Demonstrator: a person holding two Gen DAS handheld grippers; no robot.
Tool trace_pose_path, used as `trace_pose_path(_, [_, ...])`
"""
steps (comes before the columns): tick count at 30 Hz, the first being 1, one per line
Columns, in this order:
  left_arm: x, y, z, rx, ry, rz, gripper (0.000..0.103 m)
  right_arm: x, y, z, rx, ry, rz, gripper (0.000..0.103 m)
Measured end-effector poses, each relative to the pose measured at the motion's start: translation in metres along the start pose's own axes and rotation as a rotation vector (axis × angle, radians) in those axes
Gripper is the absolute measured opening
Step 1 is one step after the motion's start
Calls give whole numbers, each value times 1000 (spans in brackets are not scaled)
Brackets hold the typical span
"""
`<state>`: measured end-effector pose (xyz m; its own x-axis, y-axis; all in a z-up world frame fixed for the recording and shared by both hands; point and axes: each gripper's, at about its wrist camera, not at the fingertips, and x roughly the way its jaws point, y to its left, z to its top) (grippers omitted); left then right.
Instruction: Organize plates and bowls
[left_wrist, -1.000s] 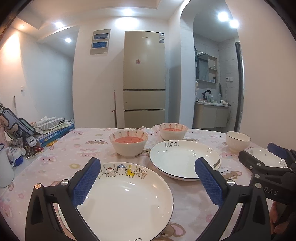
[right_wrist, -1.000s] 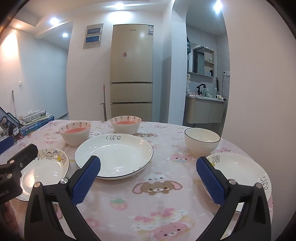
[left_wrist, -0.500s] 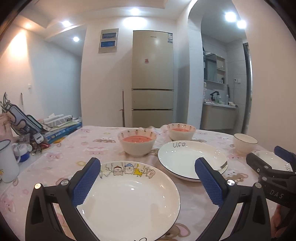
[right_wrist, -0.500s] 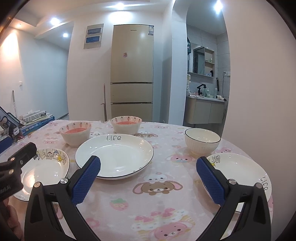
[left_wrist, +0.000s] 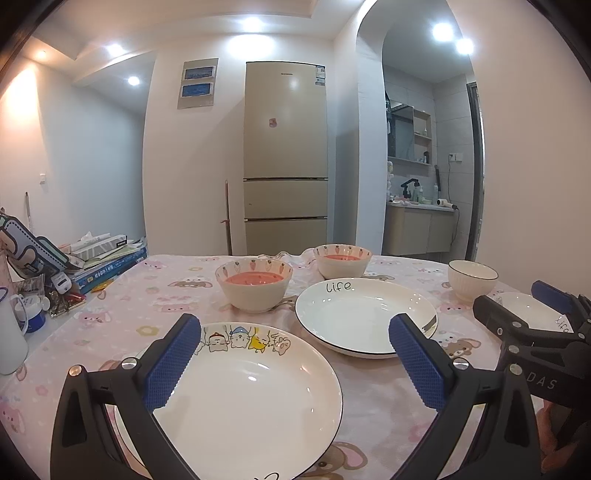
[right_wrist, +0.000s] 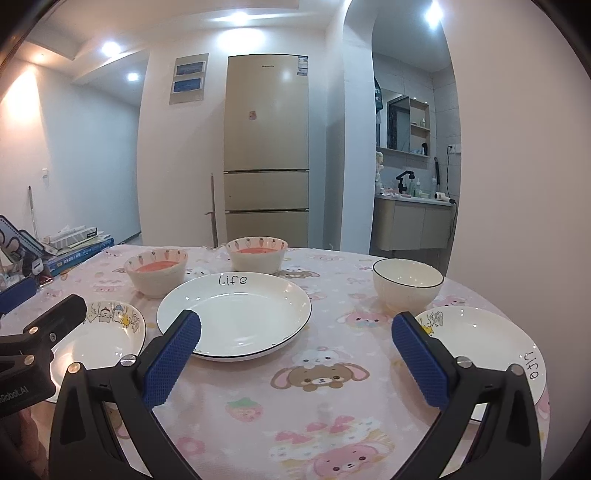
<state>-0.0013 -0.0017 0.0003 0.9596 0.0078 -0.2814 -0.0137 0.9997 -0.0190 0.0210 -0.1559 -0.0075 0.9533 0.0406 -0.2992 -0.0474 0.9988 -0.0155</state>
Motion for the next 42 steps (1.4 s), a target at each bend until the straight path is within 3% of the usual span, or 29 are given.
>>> trace_pose_path(31, [3, 1, -1, -5, 13, 7, 103, 9, 1, -2, 0, 58, 6, 103])
trace_pose_path(42, [3, -1, -3, 8, 0, -29, 103, 15, -4, -4, 12, 98, 43, 103])
